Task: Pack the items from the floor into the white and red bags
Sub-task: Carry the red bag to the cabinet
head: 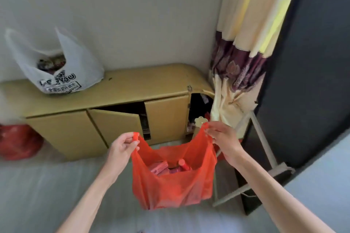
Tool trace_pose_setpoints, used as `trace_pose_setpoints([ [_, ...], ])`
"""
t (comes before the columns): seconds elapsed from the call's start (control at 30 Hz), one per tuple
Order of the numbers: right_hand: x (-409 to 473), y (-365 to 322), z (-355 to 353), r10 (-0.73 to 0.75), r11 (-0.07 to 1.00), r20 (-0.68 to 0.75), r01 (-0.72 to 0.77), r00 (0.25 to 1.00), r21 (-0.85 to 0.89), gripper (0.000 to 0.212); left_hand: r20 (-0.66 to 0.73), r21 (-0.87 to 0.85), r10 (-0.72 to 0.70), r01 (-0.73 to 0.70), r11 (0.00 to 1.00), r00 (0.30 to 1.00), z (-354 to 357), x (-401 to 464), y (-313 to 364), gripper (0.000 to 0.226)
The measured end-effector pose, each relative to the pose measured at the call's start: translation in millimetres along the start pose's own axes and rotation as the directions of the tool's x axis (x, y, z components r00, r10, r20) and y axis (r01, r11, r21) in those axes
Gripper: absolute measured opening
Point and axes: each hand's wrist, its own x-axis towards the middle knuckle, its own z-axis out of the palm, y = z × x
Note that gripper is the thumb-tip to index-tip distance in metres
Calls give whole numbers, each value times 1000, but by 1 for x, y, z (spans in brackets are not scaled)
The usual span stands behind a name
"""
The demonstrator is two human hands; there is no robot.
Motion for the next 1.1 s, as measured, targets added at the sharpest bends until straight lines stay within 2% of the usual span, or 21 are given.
trace_pose_setpoints([
  [0.17,62,-42,77,-58,998,-21,58,998,-22,14,-5,23,66,-66,998,998,-71,71,20,29],
  [0.33,122,-106,142,-180,984,-27,180,983,14,8,-58,48,174,-171,984,983,-124,145,59,28],
  [0.57,236,-202,207,-317,947,0,316,949,57,23,-179,94,309,-296,950,934,-167,275,118,29],
  [0.73,324,-247,241,-362,932,109,356,926,70,21,-239,130,319,-295,947,917,-178,368,143,30],
  [0.83,379,-272,258,-331,944,161,328,930,47,23,-270,196,286,-239,951,919,-190,429,152,16],
  [0.9,420,-287,271,-317,948,188,315,930,39,24,-281,222,258,-199,955,924,-200,473,155,22],
  [1.1,504,-310,311,-255,967,176,248,951,62,22,-300,180,176,-125,976,938,-209,565,157,21],
])
